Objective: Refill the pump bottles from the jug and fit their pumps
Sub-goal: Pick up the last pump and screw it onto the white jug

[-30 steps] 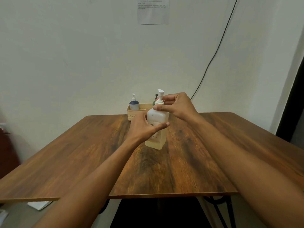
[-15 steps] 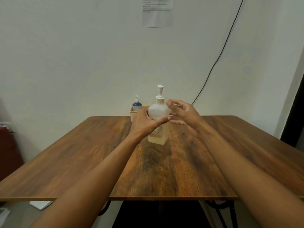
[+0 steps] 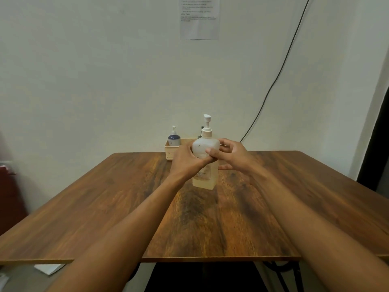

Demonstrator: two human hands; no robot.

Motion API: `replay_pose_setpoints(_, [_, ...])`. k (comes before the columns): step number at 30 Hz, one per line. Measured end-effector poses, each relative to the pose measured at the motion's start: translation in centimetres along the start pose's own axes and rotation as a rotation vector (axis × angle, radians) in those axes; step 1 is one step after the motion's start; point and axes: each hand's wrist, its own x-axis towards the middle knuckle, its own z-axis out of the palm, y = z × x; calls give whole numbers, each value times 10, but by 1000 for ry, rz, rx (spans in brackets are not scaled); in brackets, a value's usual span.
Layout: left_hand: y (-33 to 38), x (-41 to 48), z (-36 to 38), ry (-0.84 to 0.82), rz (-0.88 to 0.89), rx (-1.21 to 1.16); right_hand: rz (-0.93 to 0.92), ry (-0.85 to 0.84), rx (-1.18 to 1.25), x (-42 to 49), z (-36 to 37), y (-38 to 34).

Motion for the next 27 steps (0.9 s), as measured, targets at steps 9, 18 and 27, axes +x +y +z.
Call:
replay_pose_setpoints(9, [-15,24,26,-34,-24,48,34,45,-59,15,-28,7])
replay_pose_setpoints(18, [-30,89,94,-38,-27,64,83,156,-114,70,-89,33])
replay_pose_setpoints(27, [-89,181,189,-244,-116,3,171,209,-44,151,-164,117])
